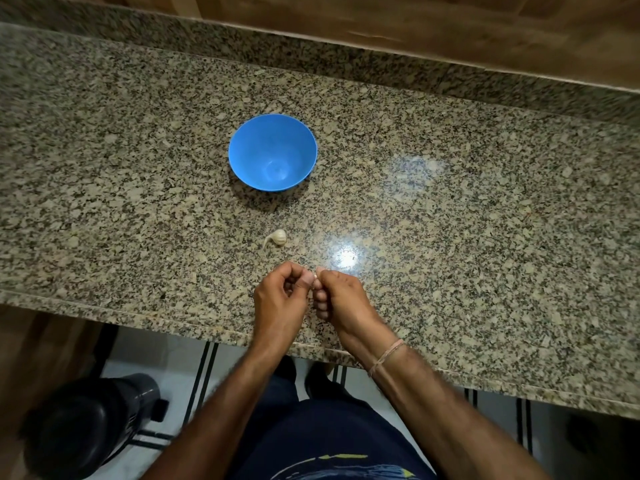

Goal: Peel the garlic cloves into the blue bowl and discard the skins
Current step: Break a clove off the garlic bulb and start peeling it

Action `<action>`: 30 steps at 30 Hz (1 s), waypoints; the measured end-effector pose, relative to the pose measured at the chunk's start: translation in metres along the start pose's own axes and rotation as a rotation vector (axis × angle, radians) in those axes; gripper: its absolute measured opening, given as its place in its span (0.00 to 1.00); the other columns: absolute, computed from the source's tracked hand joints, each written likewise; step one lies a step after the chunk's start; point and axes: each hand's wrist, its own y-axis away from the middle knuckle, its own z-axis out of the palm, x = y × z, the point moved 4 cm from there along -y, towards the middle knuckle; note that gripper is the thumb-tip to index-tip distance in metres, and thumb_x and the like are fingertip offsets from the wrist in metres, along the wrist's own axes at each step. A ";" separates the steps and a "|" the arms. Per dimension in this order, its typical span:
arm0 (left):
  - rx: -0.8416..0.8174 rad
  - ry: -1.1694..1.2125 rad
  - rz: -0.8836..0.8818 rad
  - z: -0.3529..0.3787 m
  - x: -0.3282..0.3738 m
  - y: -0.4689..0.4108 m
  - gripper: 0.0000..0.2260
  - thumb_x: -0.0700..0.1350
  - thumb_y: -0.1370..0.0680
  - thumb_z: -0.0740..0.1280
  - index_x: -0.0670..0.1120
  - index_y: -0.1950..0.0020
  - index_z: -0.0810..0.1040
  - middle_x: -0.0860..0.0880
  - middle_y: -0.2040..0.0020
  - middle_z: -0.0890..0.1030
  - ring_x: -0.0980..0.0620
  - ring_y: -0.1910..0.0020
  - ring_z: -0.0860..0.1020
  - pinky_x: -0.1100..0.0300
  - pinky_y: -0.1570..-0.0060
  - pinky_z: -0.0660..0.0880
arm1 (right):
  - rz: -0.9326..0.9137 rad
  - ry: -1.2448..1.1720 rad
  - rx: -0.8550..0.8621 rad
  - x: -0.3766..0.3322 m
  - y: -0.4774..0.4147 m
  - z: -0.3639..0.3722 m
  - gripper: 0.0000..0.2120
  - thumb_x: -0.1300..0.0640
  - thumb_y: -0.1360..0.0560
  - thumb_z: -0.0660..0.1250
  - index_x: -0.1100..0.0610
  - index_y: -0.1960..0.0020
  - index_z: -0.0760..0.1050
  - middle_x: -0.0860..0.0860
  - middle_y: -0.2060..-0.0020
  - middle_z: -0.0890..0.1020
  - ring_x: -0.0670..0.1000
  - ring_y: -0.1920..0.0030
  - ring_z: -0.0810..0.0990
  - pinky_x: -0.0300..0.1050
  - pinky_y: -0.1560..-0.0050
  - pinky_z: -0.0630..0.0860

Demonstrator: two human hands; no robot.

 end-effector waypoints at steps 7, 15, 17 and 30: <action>0.011 0.167 -0.154 0.002 -0.009 -0.004 0.04 0.46 0.18 0.69 0.48 0.50 0.82 0.50 0.55 0.85 0.53 0.54 0.83 0.60 0.52 0.80 | -0.286 0.391 0.201 -0.006 -0.002 -0.003 0.18 0.49 0.15 0.62 0.56 0.60 0.73 0.48 0.68 0.74 0.39 0.73 0.67 0.29 0.70 0.68; -0.050 0.365 -0.294 -0.007 -0.026 -0.021 0.08 0.46 0.19 0.71 0.41 0.53 0.83 0.47 0.60 0.83 0.53 0.61 0.79 0.61 0.58 0.76 | -0.471 0.727 0.259 0.002 -0.016 -0.015 0.06 0.58 0.20 0.72 0.56 0.43 0.85 0.47 0.53 0.85 0.36 0.56 0.80 0.29 0.52 0.78; -0.079 0.341 -0.294 -0.006 -0.030 -0.024 0.09 0.46 0.19 0.72 0.41 0.53 0.83 0.47 0.60 0.84 0.52 0.59 0.81 0.57 0.54 0.79 | -0.523 0.762 0.279 0.000 -0.014 -0.013 0.12 0.59 0.20 0.72 0.56 0.37 0.83 0.48 0.47 0.85 0.40 0.52 0.82 0.31 0.48 0.79; -0.268 0.003 -0.117 -0.006 -0.022 -0.036 0.12 0.49 0.15 0.64 0.47 0.52 0.84 0.47 0.57 0.85 0.51 0.57 0.83 0.51 0.55 0.80 | -0.520 0.417 0.309 -0.004 -0.003 0.003 0.03 0.61 0.22 0.74 0.58 0.50 0.86 0.46 0.58 0.87 0.44 0.54 0.87 0.47 0.51 0.86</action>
